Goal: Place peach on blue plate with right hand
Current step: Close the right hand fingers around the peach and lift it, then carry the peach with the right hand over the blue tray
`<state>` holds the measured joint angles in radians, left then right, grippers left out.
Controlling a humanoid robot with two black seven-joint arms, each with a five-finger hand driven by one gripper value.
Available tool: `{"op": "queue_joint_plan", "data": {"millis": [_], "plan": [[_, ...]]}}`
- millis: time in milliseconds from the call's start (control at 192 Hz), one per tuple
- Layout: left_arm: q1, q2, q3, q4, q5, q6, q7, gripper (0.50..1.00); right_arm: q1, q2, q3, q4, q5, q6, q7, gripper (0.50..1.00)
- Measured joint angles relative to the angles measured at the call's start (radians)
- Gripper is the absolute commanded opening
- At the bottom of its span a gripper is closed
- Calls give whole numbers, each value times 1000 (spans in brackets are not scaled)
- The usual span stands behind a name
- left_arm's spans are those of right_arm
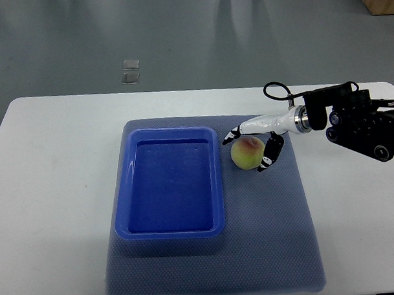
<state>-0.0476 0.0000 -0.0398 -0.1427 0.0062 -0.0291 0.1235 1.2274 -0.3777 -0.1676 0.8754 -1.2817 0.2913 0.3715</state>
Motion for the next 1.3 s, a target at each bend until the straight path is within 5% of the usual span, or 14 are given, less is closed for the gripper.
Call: {"op": "queue_joint_plan", "data": {"millis": [115, 318, 371, 376, 386, 491, 903, 1299], "plan": [[0, 0, 0, 0, 0, 0, 0, 1000, -6, 13, -6, -10, -2, -13, 0, 866], [0, 0, 0, 0, 0, 0, 0, 1000, -7, 27, -35, -32, -2, -36, -1, 729], [0, 0, 0, 0, 0, 0, 0, 1000, -7, 28, -39, -38, -2, -39, -2, 729], [0, 0, 0, 0, 0, 0, 0, 1000, -7, 28, -39, -38, -2, -39, -2, 673], [0, 0, 0, 0, 0, 0, 0, 1000, -7, 28, -39, -39, -2, -39, -2, 660], [0, 0, 0, 0, 0, 0, 0, 1000, -2, 32, -41, -45, -2, -39, -2, 587], [0, 0, 0, 0, 0, 0, 0, 1000, 118, 56, -29, -43, 20, -57, -6, 582], [0, 0, -2, 3, 0, 0, 1, 1000, 228, 263, -32, -41, 117, -54, 3, 588]]}}
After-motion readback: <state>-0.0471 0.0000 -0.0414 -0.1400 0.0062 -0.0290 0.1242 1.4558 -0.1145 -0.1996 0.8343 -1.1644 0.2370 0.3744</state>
